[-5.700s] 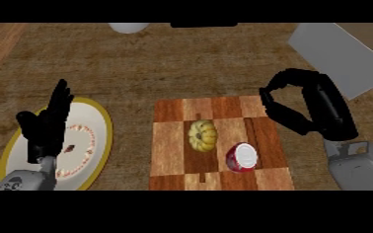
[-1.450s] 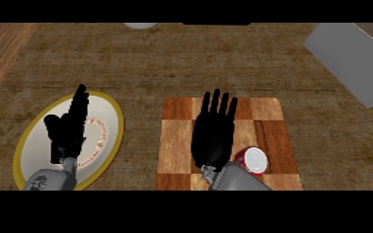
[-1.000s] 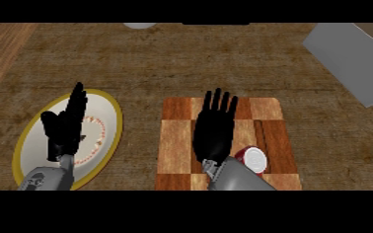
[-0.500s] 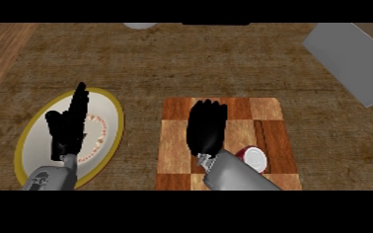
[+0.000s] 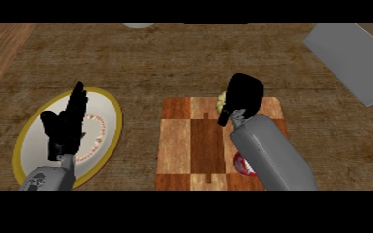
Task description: Pick the squash from the cutting board and place it in the cardboard box
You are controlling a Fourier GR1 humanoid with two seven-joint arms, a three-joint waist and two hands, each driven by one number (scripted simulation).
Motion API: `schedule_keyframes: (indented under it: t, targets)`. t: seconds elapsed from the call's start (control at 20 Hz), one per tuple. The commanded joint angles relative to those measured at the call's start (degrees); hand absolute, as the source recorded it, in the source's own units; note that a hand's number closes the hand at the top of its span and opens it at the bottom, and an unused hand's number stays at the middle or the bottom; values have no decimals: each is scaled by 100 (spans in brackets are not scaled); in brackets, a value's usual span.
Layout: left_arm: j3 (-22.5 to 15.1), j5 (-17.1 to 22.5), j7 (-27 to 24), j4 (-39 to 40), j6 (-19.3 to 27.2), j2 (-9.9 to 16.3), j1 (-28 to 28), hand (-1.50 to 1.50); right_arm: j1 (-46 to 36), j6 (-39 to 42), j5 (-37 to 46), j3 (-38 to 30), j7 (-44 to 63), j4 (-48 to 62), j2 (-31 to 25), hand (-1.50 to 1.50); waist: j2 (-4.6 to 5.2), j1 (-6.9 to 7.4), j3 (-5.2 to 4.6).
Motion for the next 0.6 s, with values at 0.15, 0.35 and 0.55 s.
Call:
schedule_keyframes:
  t: [0.15, 0.35, 0.55]
  targets:
    - [-81, -99, 101, -199, -71, -9, 157, 0, -1125, -684, -491, -1555, -639, 1720, -316, 150, -10, 105, -24]
    - [-110, -268, -38, -83, 173, -335, 217, 0, -1438, -804, -51, -1332, -492, 1677, -228, 150, -39, 24, -28]
    - [224, -61, -3, 149, -268, 45, 28, 0, -1973, -618, 24, -1465, -458, 1464, -452, 150, -41, 3, -30]
